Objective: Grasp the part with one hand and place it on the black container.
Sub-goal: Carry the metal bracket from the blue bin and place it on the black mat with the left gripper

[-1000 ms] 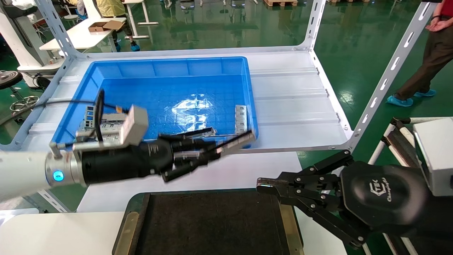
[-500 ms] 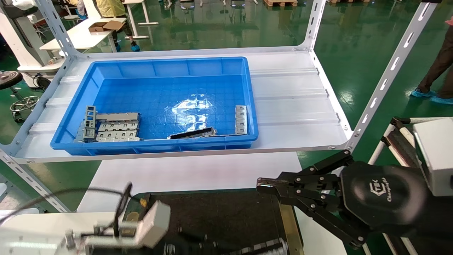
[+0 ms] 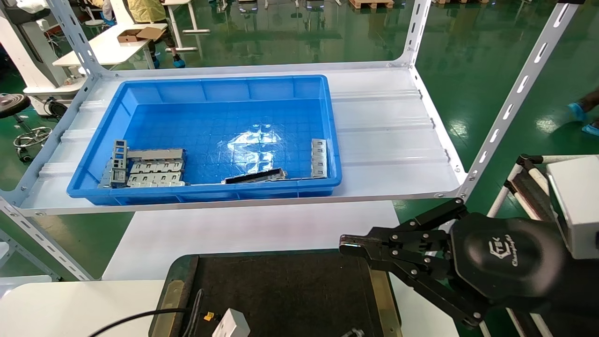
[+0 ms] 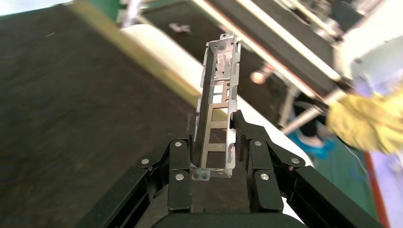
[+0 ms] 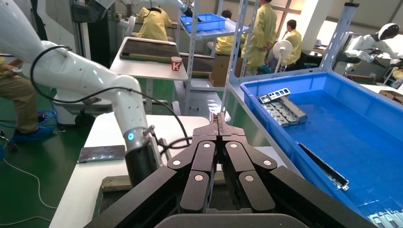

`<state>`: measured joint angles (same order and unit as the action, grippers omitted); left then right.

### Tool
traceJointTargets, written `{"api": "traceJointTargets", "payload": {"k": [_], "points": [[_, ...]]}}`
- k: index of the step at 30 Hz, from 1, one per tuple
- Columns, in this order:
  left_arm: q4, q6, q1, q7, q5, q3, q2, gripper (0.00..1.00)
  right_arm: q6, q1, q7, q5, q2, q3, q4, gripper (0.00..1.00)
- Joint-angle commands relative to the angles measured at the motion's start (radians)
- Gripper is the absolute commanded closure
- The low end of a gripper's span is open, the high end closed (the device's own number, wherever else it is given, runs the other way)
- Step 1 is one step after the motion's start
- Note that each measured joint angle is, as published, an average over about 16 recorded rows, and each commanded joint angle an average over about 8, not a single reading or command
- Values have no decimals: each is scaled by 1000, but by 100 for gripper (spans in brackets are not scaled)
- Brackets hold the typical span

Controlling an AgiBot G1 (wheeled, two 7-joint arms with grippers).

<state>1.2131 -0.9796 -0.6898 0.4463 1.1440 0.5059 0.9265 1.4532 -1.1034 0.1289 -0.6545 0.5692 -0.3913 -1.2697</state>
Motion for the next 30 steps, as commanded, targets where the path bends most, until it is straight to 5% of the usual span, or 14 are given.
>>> {"api": "traceJointTargets", "payload": {"k": [1,14,30], "points": [[39,85,38,51,22,2,4,100,0,0,0,0,0,0,0,100],[65,586,139,252,238,51,163,100,0,0,0,0,0,0,0,100],[-130,944,111,385,317,83,399,100,0,0,0,0,0,0,0,100]]}}
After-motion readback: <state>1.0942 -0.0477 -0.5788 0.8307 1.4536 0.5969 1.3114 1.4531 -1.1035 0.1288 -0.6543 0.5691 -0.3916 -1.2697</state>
